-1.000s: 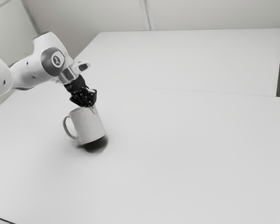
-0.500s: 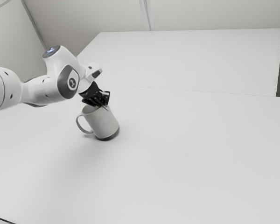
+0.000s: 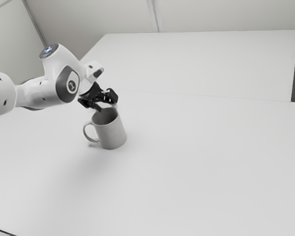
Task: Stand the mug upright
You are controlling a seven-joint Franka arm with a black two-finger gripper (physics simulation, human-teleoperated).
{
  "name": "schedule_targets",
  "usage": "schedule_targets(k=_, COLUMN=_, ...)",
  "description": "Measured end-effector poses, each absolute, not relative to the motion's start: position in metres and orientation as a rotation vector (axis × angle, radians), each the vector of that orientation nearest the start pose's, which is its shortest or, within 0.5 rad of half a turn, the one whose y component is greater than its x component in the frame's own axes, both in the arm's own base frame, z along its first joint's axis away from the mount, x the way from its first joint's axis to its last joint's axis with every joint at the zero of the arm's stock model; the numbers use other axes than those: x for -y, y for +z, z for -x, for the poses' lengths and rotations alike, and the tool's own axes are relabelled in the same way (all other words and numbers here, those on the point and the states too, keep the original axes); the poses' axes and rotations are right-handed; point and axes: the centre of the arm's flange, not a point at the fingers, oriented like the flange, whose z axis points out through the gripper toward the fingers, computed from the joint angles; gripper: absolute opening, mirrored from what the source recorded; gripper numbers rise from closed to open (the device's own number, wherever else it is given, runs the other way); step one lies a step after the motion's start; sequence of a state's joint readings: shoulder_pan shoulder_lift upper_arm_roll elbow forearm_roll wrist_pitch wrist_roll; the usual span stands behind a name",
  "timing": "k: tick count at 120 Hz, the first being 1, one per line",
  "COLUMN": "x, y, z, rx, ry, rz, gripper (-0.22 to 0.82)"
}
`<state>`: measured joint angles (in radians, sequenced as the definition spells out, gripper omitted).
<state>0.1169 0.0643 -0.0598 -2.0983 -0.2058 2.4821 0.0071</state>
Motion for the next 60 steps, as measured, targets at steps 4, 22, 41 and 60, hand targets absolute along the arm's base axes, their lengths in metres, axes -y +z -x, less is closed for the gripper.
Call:
schedule_targets(k=4, x=-0.034, y=0.429, z=-0.582, rx=0.31, ry=-0.54, rz=3.225, gripper=0.46)
schedule_targets(k=22, x=-0.028, y=0.439, z=-0.579, rx=0.266, ry=-0.511, rz=3.219, gripper=0.54)
schedule_targets(k=41, x=-0.024, y=0.482, z=-0.591, rx=0.086, ry=-0.45, rz=3.119, gripper=0.57)
schedule_targets(k=60, x=-0.021, y=0.525, z=-0.595, rx=0.016, ry=-0.374, rz=3.055, gripper=0.59)
